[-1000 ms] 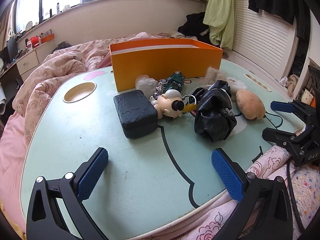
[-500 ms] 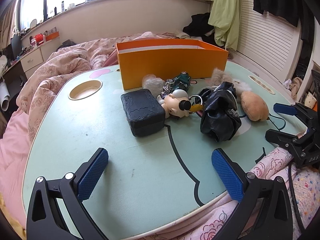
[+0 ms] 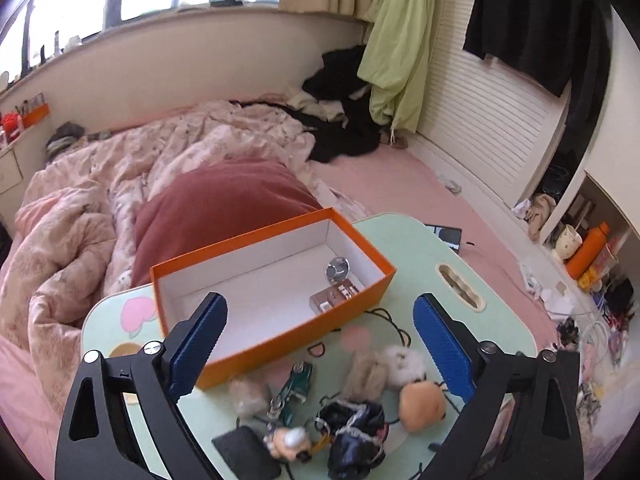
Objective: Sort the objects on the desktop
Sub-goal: 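Reach the left gripper down into the orange box over the silver cup, then close the left gripper on the round silver metal cup and lift it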
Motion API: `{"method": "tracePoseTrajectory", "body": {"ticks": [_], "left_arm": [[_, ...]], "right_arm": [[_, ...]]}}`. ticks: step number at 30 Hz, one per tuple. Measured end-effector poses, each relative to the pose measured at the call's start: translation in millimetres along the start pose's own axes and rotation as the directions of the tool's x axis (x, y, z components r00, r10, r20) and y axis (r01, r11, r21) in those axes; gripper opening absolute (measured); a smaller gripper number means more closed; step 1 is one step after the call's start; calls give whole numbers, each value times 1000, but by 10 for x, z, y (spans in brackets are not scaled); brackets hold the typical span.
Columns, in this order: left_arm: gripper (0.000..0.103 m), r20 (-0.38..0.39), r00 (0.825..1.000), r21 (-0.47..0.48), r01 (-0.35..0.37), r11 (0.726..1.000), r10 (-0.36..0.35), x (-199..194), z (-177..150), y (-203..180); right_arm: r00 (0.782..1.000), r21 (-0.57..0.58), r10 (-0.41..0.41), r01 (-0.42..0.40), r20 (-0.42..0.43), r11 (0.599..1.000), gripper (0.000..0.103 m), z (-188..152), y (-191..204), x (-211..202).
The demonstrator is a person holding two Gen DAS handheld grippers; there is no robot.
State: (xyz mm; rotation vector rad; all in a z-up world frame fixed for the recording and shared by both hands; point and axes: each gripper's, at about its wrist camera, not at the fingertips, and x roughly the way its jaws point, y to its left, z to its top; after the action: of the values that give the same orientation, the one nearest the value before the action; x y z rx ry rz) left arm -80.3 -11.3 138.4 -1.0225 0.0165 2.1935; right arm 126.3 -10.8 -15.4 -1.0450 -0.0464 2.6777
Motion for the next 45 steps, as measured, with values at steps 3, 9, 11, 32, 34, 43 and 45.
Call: {"method": "tracePoseTrajectory", "body": {"ticks": [3,9,11,32,34,43,45], "left_arm": [[75,-155,987,-57,35,998,-44,598,283,53],[58,-390,919,-87,20,996,-53,1582,240,-89],[58,-403,914,-82,10,997,-43,1719,231,-148],[0,-267,962,-104,37,994,-64,1413,424,60],[15,-288,956,-132,15,991,-52,1481,447,98],[54,-414,910,-177,-63,982,-16,2100,361,-11],[34,-399,916,-121,-84,989,30,2106,334,-73]], "right_arm": [[1000,2,-1,1,3,1000,103,9,3,-11],[1000,10,-6,6,9,1000,103,21,36,5],[1000,12,-8,8,10,1000,103,23,42,11],[999,36,-34,33,8,999,103,12,61,16],[999,38,-36,36,8,999,103,12,63,17],[999,47,-47,46,6,998,103,8,71,16],[999,50,-47,47,8,998,103,13,69,18]]}}
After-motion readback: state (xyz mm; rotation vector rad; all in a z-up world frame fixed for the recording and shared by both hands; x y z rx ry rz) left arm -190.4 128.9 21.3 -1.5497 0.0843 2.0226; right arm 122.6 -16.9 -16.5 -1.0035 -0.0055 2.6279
